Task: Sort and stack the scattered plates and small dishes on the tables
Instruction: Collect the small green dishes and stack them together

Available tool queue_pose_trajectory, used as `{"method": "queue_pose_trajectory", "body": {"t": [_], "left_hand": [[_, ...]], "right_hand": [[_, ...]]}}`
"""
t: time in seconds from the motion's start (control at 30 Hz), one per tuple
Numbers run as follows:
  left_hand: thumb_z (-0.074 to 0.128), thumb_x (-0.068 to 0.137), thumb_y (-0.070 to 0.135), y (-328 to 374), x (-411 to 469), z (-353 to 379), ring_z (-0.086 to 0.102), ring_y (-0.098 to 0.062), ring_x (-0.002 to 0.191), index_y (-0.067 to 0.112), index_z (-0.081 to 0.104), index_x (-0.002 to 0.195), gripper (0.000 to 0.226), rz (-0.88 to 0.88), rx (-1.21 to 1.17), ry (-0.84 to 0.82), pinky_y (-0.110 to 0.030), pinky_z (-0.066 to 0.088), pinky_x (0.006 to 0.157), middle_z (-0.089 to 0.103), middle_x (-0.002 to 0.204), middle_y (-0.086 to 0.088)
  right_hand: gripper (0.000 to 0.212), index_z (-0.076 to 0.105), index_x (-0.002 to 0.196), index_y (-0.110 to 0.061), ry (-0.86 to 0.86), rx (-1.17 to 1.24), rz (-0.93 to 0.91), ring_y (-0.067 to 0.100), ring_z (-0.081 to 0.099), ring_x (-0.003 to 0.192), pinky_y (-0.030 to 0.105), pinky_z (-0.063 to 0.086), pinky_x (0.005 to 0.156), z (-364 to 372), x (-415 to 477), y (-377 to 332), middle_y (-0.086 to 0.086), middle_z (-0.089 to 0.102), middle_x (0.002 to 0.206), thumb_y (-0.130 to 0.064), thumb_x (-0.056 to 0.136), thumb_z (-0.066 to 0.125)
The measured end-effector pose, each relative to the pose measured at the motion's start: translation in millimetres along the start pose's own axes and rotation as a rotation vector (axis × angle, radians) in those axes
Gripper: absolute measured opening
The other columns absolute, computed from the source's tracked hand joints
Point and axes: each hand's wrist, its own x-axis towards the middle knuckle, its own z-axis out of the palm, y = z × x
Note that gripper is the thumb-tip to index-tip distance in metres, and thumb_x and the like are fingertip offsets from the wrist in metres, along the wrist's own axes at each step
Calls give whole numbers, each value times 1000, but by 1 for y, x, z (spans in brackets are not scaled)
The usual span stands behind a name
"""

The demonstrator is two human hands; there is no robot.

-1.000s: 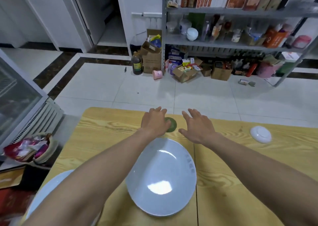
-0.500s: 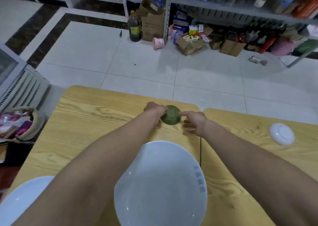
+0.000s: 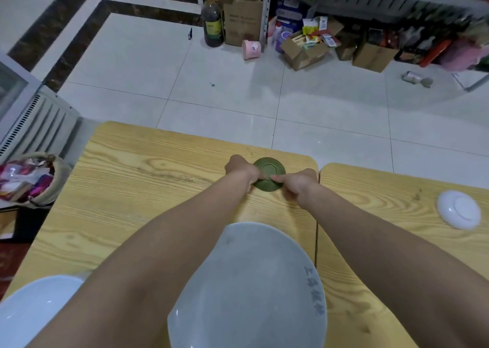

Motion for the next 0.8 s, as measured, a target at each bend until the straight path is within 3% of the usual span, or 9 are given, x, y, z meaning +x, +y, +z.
{"method": "queue_pose_trajectory", "body": {"t": [0.1,0.2,0.3,0.47,0.57,0.67,0.73,0.8], "left_hand": [[87,68,0,0,-1,-5,66,-29,95,4,60,94,37,23,-53,-62,-34,57,72,67,107,-16],[77,70,-17,0,-6,-14,69,-37,98,12,52,88,42,61,-185,-157,-45,59,81,66,110,-22],[65,73,-24,-4,-9,-19,70,-40,92,9,58,91,38,160,-199,-215,-52,58,84,70,104,-26],[48,89,-9,-13,-14,-17,66,-26,80,10,66,81,27,170,-130,-204,-37,60,79,66,96,-14],[55,88,-6,-22,-15,-12,65,-24,81,9,68,93,21,216,-33,-213,-33,59,77,68,100,-14],[63,82,-10,-30,-14,-9,68,-28,99,5,73,103,28,288,50,-170,-39,55,94,71,107,-14],[66,81,-9,-30,-14,-9,68,-25,100,6,74,102,27,330,113,-149,-38,54,95,72,105,-12],[66,82,-6,-29,-13,-10,67,-24,100,6,74,104,26,369,179,-154,-36,54,94,72,107,-12]], "right_hand": [[41,60,90,-6,-47,41,-17,18,56,60,28,45,48,-4,-4,2,6,63,75,-16,65,92],[43,51,83,-13,-113,135,-96,21,56,53,29,52,52,-13,-12,3,9,64,73,-4,65,89],[46,50,81,-18,-37,1,-254,18,59,57,32,51,62,-22,-20,7,5,68,73,-6,62,90],[25,63,77,-14,3,-181,-406,11,51,59,23,45,68,-26,-28,25,-7,56,55,2,67,79],[12,68,78,-16,27,-183,-385,15,57,72,22,44,65,-25,-29,37,-6,64,68,-4,75,68],[11,66,77,-14,55,-119,-338,24,65,80,35,55,77,-22,-26,41,7,71,85,-8,79,75],[19,59,78,-9,55,-42,-296,28,66,67,40,60,72,-19,-26,41,16,70,88,-2,81,77],[24,54,80,-9,74,14,-240,27,64,54,36,61,61,-16,-26,39,19,67,94,4,83,74]]}}
